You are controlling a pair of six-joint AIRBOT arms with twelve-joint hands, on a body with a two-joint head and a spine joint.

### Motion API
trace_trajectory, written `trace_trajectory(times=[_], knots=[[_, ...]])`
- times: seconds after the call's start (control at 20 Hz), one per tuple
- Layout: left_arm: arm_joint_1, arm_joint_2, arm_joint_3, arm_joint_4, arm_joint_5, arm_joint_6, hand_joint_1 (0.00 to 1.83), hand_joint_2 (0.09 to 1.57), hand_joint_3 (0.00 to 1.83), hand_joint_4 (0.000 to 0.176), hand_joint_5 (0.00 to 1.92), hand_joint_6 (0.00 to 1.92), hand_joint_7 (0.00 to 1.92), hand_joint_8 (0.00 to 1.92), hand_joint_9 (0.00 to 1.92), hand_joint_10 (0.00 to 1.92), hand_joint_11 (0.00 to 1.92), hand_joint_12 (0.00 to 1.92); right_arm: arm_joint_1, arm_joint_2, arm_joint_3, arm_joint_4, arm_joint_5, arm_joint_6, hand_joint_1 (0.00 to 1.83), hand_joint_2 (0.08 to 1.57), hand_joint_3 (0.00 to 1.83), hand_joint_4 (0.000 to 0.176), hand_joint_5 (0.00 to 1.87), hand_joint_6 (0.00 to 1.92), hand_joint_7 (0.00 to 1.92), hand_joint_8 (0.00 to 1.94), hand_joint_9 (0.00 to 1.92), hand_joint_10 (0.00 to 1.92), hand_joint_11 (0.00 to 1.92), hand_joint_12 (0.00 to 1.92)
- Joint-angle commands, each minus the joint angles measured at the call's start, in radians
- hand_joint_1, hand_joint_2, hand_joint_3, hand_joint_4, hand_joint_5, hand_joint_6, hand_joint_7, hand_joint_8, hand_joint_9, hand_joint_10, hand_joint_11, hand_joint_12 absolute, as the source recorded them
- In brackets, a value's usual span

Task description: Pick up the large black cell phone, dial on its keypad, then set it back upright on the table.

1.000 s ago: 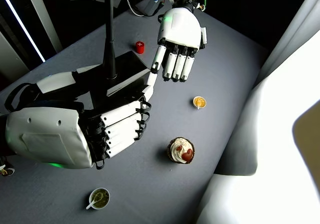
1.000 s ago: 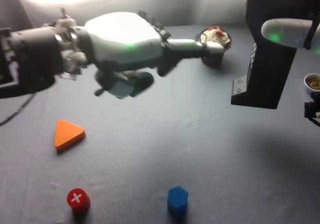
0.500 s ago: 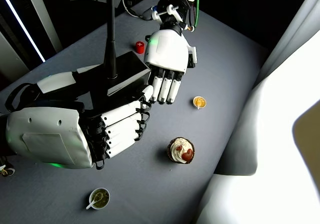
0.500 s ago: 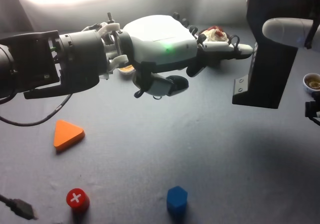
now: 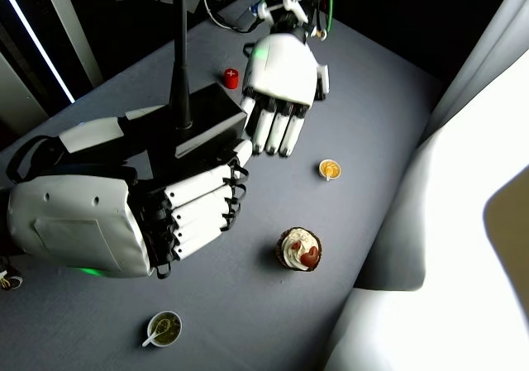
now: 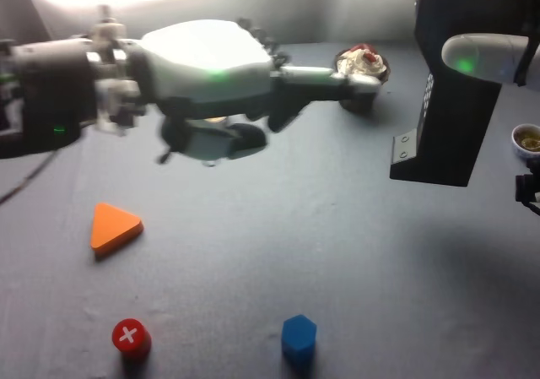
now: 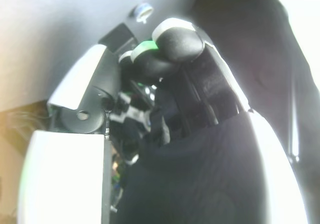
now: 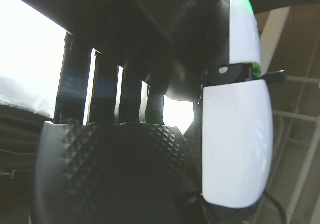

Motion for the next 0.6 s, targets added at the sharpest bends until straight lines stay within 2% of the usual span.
trace_trajectory(times=[0.0,0.1,0.15,0.2,0.25,0.3,0.35,0.4,0.45,0.5,0.55], knots=[[-0.025,0.011,-0.003,-0.031,-0.111,-0.035,1.29,1.24,0.17,0.159,0.05,0.00,0.60,1.67,0.73,1.92,0.73,1.92,0.014,0.020,-0.001,0.015,0.151,0.020,1.40,1.11,0.00,0.000,0.97,0.85,0.93,0.97,0.96,1.23,0.84,1.37],[-0.027,0.038,0.002,0.075,-0.181,-0.150,1.30,1.23,0.17,0.154,0.07,0.01,0.62,1.65,0.74,1.92,0.71,1.92,0.014,0.024,0.000,0.015,0.154,0.020,1.38,1.11,0.00,0.000,0.96,0.89,0.94,0.97,0.97,1.23,0.87,1.24],[-0.030,0.042,0.007,0.115,-0.209,-0.225,1.30,1.23,0.16,0.137,0.08,0.01,0.62,1.65,0.74,1.92,0.72,1.92,0.014,0.024,0.002,0.016,0.154,0.020,1.38,1.11,0.00,0.000,0.95,0.90,0.94,0.97,0.96,1.23,0.87,1.23],[-0.034,0.043,0.020,0.188,-0.243,-0.363,1.30,1.23,0.16,0.115,0.08,0.00,0.62,1.64,0.75,1.92,0.73,1.92,0.014,0.024,0.005,0.016,0.154,0.020,1.38,1.11,0.00,0.000,0.96,0.89,0.95,0.96,0.97,1.22,0.89,1.21],[-0.035,0.043,0.037,0.248,-0.293,-0.414,1.30,1.23,0.14,0.102,0.08,0.00,0.63,1.62,0.77,1.92,0.75,1.92,0.014,0.024,0.007,0.016,0.154,0.020,1.38,1.11,0.00,0.000,0.97,0.88,0.95,0.95,0.98,1.21,0.90,1.19],[-0.037,0.043,0.051,0.278,-0.346,-0.425,1.30,1.24,0.09,0.088,0.10,0.00,0.65,1.59,0.77,1.92,0.76,1.92,0.014,0.024,0.008,0.016,0.156,0.020,1.38,1.10,0.00,0.000,0.97,0.88,0.95,0.94,0.98,1.21,0.90,1.19],[-0.041,0.043,0.060,0.297,-0.371,-0.453,1.31,1.23,0.05,0.066,0.14,0.00,0.70,1.50,0.77,1.92,0.77,1.92,0.014,0.024,0.009,0.016,0.158,0.020,1.38,1.11,0.00,0.000,0.97,0.87,0.94,0.97,0.96,1.24,0.89,1.20],[-0.042,0.043,0.072,0.293,-0.358,-0.628,1.31,1.22,0.03,0.054,0.18,0.01,0.74,1.44,0.75,1.92,0.77,1.92,0.014,0.024,0.011,0.016,0.161,0.020,1.38,1.11,0.00,0.000,0.97,0.87,0.95,0.97,0.96,1.25,0.89,1.19],[-0.043,0.043,0.073,0.290,-0.302,-0.727,1.30,1.22,0.01,0.025,0.25,0.01,0.76,1.39,0.70,1.84,0.72,1.92,0.014,0.023,0.013,0.016,0.163,0.020,1.38,1.10,0.00,0.000,0.98,0.86,0.96,0.94,0.97,1.23,0.90,1.19],[-0.049,0.044,0.073,0.400,-0.211,-0.925,1.30,1.21,0.00,0.001,0.29,0.01,0.77,1.36,0.69,1.75,0.68,1.92,0.014,0.023,0.014,0.016,0.167,0.020,1.38,1.10,0.00,0.000,0.99,0.85,0.96,0.94,0.97,1.24,0.90,1.19],[-0.050,0.044,0.078,0.452,-0.199,-0.977,0.87,1.24,0.00,0.000,0.36,0.01,0.74,1.05,0.70,1.56,0.64,1.88,0.014,0.023,0.016,0.016,0.170,0.020,1.38,1.10,0.00,0.000,0.98,0.86,0.96,0.94,0.96,1.23,0.89,1.18]])
